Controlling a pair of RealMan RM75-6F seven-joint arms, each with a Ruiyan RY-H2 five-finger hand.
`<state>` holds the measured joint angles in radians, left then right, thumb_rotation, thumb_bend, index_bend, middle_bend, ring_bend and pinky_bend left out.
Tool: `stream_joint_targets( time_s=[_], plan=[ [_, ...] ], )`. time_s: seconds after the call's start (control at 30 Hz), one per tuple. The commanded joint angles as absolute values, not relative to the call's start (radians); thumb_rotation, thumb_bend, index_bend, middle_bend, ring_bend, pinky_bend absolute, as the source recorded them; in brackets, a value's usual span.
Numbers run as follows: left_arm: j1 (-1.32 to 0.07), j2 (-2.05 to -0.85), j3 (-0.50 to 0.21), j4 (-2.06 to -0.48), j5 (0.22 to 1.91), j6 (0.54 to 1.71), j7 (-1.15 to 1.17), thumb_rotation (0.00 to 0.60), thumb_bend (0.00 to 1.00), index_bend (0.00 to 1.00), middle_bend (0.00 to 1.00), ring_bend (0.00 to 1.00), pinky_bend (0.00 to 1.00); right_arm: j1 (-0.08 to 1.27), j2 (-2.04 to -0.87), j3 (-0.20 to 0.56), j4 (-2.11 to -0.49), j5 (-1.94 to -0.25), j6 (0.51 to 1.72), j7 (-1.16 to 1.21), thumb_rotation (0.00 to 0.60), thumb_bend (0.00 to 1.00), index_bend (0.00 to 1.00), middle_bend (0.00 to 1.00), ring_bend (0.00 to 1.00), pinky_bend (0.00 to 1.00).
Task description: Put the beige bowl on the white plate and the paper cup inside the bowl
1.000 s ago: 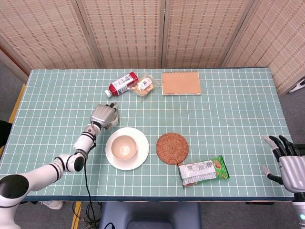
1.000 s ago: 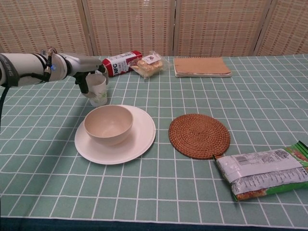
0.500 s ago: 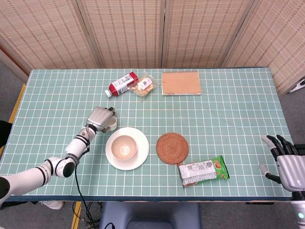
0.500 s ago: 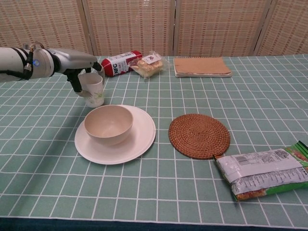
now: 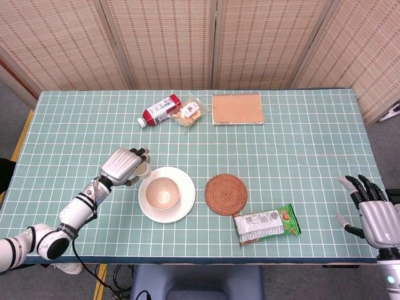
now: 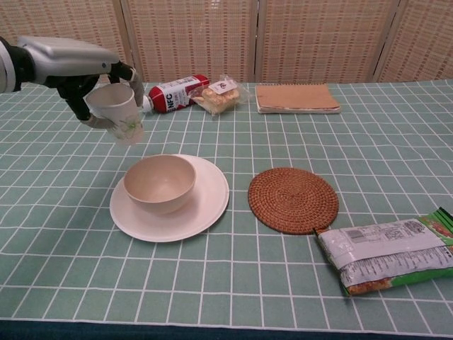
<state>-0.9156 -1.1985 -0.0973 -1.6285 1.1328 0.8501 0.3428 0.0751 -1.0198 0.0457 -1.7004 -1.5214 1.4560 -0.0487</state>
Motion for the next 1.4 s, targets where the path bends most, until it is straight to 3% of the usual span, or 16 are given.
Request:
stream_joint_targets(
  time_s=[0.03,0.33,0.87,1.03,1.23,1.4],
  plan=[
    [-0.893,-1.180,-0.091,-1.688,1.176,0.883,0.342,0.600,0.29,0.32,0.22,0.35,0.65,0.076,-1.021,0.046,-1.699,-1.521,1.455,-0.046,0.600,0.26,0.12,0.12,0.04,0.12],
    [-0.911,-1.239,-0.087,-1.741,1.206,0.879,0.413,0.600,0.29,0.31,0.22,0.35,0.65,0.071,-1.021,0.043,-1.694,-1.520,1.460,-0.041,0.600,0.26,0.12,0.12,0.04,0.12],
    [-0.959,-1.343,-0.060,-1.705,1.057,0.842,0.608,0.600,0.29,0.29,0.22,0.32,0.64,0.060,-1.032,0.038,-1.663,-1.516,1.468,-0.010,0.600,0.26,0.12,0.12,0.04,0.12],
    [-0.967,-1.349,-0.052,-1.711,1.018,0.838,0.630,0.600,0.29,0.24,0.20,0.24,0.58,0.059,-1.034,0.038,-1.656,-1.517,1.470,-0.003,0.600,0.26,0.12,0.12,0.04,0.12],
    [-0.975,-1.328,-0.046,-1.749,0.982,0.829,0.631,0.600,0.28,0.06,0.03,0.05,0.38,0.057,-1.035,0.039,-1.652,-1.515,1.471,0.003,0.600,0.26,0.12,0.12,0.04,0.12],
    [-0.963,-1.290,-0.052,-1.793,0.995,0.852,0.600,0.600,0.28,0.00,0.00,0.02,0.33,0.058,-1.037,0.039,-1.649,-1.515,1.470,0.005,0.600,0.26,0.12,0.12,0.04,0.12]
  ],
)
